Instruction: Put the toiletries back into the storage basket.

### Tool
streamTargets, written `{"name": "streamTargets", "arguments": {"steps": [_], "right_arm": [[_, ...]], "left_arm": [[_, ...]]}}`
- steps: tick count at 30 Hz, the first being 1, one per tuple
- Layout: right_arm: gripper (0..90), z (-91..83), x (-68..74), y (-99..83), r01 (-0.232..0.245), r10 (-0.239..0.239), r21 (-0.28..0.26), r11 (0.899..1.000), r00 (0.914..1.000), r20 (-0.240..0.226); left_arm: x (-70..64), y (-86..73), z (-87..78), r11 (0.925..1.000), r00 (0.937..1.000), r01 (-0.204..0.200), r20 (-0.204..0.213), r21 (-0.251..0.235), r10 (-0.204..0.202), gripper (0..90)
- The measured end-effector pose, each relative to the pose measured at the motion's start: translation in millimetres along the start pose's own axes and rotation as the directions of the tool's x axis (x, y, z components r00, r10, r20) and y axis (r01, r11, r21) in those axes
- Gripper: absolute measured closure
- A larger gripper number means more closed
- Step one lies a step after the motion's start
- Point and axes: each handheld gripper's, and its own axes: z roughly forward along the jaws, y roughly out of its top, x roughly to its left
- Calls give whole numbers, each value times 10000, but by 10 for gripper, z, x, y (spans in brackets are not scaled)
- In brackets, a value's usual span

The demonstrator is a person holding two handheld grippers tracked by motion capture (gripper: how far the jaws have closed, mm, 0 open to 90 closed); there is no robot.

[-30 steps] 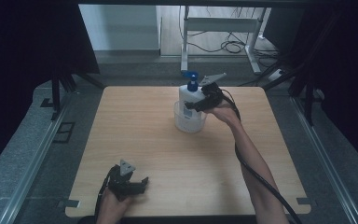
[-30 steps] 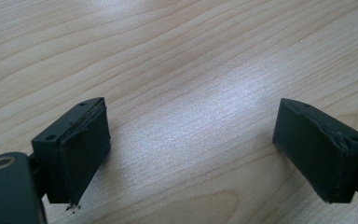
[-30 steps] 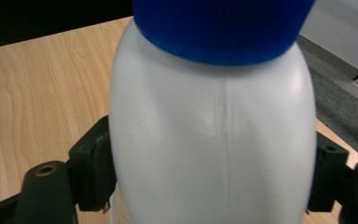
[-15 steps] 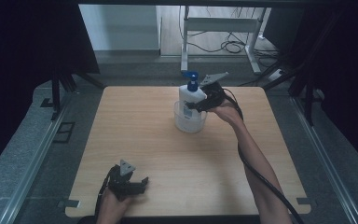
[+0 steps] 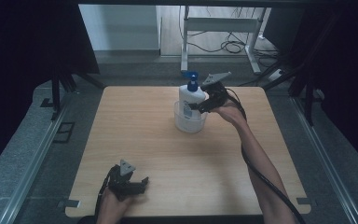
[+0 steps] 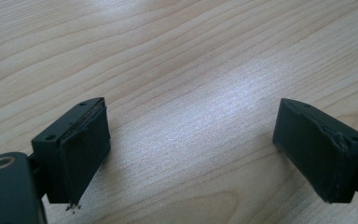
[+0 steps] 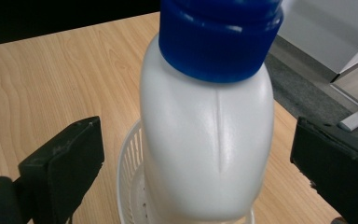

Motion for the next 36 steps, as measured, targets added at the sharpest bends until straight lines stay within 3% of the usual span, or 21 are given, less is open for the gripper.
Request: {"name": "streamTargets", "arguments": {"steps": [15, 36], "right_arm": [[7, -137, 52, 44, -9, 8, 14, 10000, 9995, 319], [2, -225, 164, 76, -105, 106, -19, 9999, 9991, 416]], "left_arm": [[-1, 0, 0, 10000, 10000, -1, -2, -1, 1, 106], [-6, -2, -3, 10000, 10000, 21, -43, 4, -21, 107]]}}
